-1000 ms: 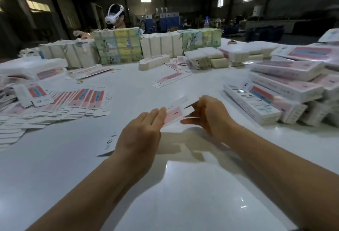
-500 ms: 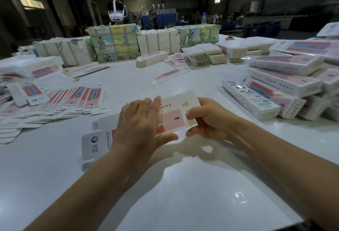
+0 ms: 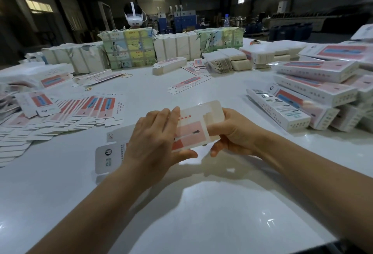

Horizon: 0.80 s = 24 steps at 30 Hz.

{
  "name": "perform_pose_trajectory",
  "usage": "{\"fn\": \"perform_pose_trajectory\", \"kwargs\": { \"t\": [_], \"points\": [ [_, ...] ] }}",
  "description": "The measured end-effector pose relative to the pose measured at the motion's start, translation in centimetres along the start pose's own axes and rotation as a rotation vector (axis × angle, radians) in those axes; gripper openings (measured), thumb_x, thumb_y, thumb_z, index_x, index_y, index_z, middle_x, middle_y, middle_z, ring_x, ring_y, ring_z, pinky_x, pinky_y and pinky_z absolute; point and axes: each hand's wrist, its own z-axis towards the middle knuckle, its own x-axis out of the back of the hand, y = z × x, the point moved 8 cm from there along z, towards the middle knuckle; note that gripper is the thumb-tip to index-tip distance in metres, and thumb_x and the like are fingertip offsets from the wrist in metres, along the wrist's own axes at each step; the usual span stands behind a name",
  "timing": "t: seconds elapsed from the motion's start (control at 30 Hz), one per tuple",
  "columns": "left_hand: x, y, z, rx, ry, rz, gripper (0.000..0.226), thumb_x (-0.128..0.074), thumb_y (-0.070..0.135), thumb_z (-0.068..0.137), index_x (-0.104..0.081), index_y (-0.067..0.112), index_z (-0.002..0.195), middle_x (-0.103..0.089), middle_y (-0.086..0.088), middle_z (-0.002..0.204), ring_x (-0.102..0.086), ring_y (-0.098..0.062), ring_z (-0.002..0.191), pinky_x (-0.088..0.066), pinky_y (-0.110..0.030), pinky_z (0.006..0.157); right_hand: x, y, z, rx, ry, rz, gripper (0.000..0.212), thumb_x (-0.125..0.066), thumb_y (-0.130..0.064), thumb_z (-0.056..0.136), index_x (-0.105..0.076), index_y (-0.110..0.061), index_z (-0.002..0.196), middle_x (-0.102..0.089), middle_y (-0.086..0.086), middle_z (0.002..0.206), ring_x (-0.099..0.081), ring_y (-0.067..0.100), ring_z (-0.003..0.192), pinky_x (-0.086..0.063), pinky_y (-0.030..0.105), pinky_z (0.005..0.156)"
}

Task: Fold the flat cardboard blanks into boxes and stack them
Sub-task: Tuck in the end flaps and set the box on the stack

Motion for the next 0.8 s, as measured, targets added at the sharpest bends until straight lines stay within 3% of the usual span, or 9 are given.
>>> {"fn": "perform_pose_trajectory", "kwargs": {
  "t": [0.17, 0.33, 0.47, 0.6, 0.67, 0.73, 0.8],
  "points": [
    [0.9, 0.5, 0.1, -0.026, 0.057, -0.023, 0.088, -0.045, 0.067, 0.071, -0.055, -0.004, 0.123, -0.063, -0.018, 0.107, -0.059, -0.035, 0.089, -0.052, -0.044, 0.075, 0.4, 0.4, 0.2, -0.016, 0.117, -0.085, 0.019, -0.067, -0.002, 0.072, -0.077, -0.016, 0.078, -0.067, 0.008, 0.067, -0.055, 0.014, 0.045, -0.047, 0.023, 0.039],
    [2.1, 0.2, 0.3, -0.006, 0.107, -0.06, 0.068, -0.066, 0.06, 0.063, -0.062, 0.004, 0.102, -0.067, -0.011, 0.084, -0.059, -0.028, 0.065, -0.042, -0.031, 0.051, 0.7, 0.4, -0.2, -0.063, 0.18, -0.166, 0.025, -0.057, -0.005, 0.066, -0.077, -0.018, 0.07, -0.063, 0.009, 0.056, -0.053, 0.014, 0.04, -0.045, 0.021, 0.039],
    [1.8, -0.5, 0.3, 0.068, 0.066, -0.081, 0.07, -0.048, 0.073, 0.065, -0.057, 0.012, 0.097, -0.06, -0.004, 0.085, -0.05, -0.023, 0.061, -0.035, -0.027, 0.046, 1.0, 1.2, -0.3, -0.156, 0.228, -0.107, 0.024, -0.042, 0.006, 0.081, -0.066, 0.001, 0.079, -0.061, 0.011, 0.052, -0.05, 0.014, 0.035, -0.039, 0.018, 0.034],
    [1.5, -1.1, 0.7, 0.138, 0.064, -0.1, 0.089, -0.029, 0.081, 0.059, -0.053, 0.014, 0.112, -0.049, -0.002, 0.097, -0.051, -0.023, 0.07, -0.049, -0.036, 0.055, 1.2, 1.2, -0.6, -0.243, 0.27, -0.008, 0.025, -0.038, -0.001, 0.087, -0.062, 0.002, 0.081, -0.062, 0.009, 0.051, -0.049, 0.011, 0.033, -0.035, 0.015, 0.033],
    [1.7, -1.9, 0.6, 0.201, 0.065, -0.17, 0.089, -0.033, 0.081, 0.06, -0.051, 0.016, 0.12, -0.052, -0.001, 0.102, -0.054, -0.024, 0.078, -0.052, -0.04, 0.062, 1.6, 0.3, -0.7, -0.161, 0.341, 0.06, 0.022, -0.043, -0.01, 0.091, -0.061, 0.001, 0.087, -0.064, 0.009, 0.057, -0.052, 0.013, 0.037, -0.039, 0.017, 0.036],
    [1.5, -3.3, 0.3, 0.289, 0.052, -0.239, 0.078, -0.046, 0.075, 0.068, -0.049, 0.02, 0.123, -0.054, 0.0, 0.106, -0.057, -0.026, 0.084, -0.054, -0.043, 0.067, 3.2, -1.6, -1.3, 0.088, 0.551, 0.003, 0.01, -0.05, -0.013, 0.092, -0.058, -0.008, 0.097, -0.066, 0.008, 0.068, -0.057, 0.016, 0.048, -0.045, 0.022, 0.04],
    [0.9, -4.4, 0.0, 0.355, 0.018, -0.245, 0.064, -0.051, 0.067, 0.076, -0.051, 0.022, 0.122, -0.055, 0.001, 0.106, -0.058, -0.026, 0.086, -0.054, -0.043, 0.07, 3.5, -4.2, -3.2, 0.401, 0.772, -0.373, 0.013, -0.06, -0.01, 0.089, -0.059, -0.019, 0.097, -0.063, 0.001, 0.086, -0.061, 0.014, 0.071, -0.05, 0.023, 0.054]
  ]
}}
